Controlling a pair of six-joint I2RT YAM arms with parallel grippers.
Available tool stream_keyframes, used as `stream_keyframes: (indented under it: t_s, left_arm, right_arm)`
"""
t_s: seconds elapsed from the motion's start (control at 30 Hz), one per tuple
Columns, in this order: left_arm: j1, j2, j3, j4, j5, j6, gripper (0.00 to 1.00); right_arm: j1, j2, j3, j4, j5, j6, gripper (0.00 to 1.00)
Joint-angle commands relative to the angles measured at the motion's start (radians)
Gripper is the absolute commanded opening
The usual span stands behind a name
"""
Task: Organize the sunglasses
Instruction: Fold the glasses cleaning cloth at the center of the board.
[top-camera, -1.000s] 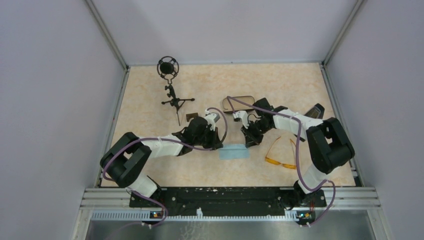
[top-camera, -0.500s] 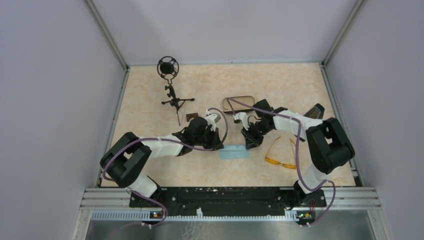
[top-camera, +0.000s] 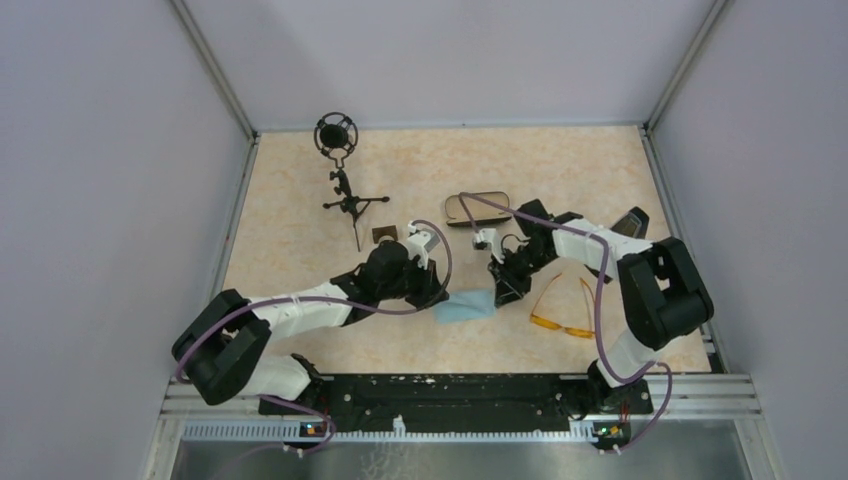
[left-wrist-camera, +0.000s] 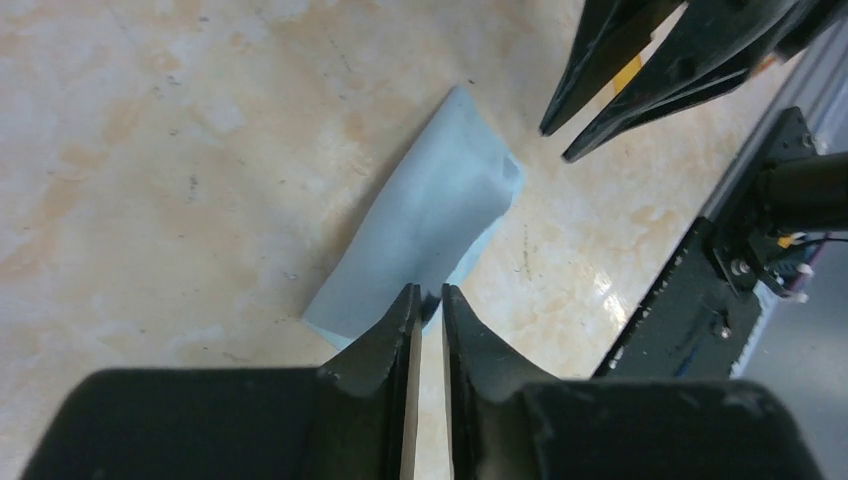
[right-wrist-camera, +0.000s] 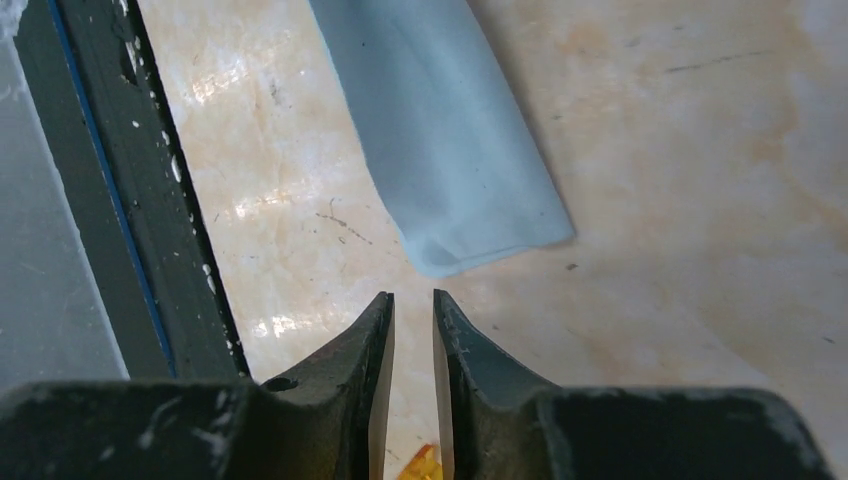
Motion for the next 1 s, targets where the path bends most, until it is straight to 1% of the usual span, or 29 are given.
stream_keyframes:
  t_s: [0.0, 0.17, 0.27, 0.33, 0.47, 0.53, 0.67, 0.77, 0.87, 0.97]
  left_arm:
    - [0.003, 0.006, 0.040, -0.022, -0.109, 0.035, 0.24]
    - [0.003, 0.039, 0.045, 0.012, -0.023, 0.025, 0.32]
    - [0.003, 0.030, 0.028, 0.015, -0.013, 0.020, 0.35]
    - [0.003, 0.009, 0.020, 0.001, -0.038, 0.018, 0.37]
    - [0.004, -0.013, 0.017, -0.051, -0.165, 0.008, 0.43]
    - [0.006, -0.007, 0.026, -0.093, -0.203, -0.016, 0.45]
    - [0.006, 0.005, 0.021, -0.147, -0.211, -0.061, 0.47]
    - [0.006, 0.011, 0.016, -0.179, -0.214, -0.098, 0.47]
    - [0.006, 0.021, 0.004, -0.174, -0.198, -0.127, 0.42]
    - [0.006, 0.038, -0.001, -0.173, -0.174, -0.142, 0.40]
  right_arm:
    - [-0.081, -0.031, 0.093, 0.004, -0.083, -0.014, 0.20]
    - [-0.089, -0.007, 0.114, 0.057, -0.044, 0.006, 0.23]
    - [-0.088, 0.023, 0.131, 0.071, -0.036, 0.014, 0.26]
    - [-0.084, 0.047, 0.138, 0.079, -0.027, 0.020, 0.27]
    - [-0.057, 0.073, 0.131, 0.106, 0.011, 0.042, 0.28]
    - [-0.045, 0.068, 0.124, 0.115, 0.037, 0.060, 0.28]
    - [-0.035, -0.015, 0.075, 0.113, 0.058, 0.036, 0.25]
    - [-0.025, -0.079, 0.029, 0.116, 0.103, 0.011, 0.22]
    - [-0.008, -0.114, -0.011, 0.114, 0.109, -0.006, 0.20]
    - [0.030, -0.121, -0.047, 0.132, 0.125, -0.018, 0.20]
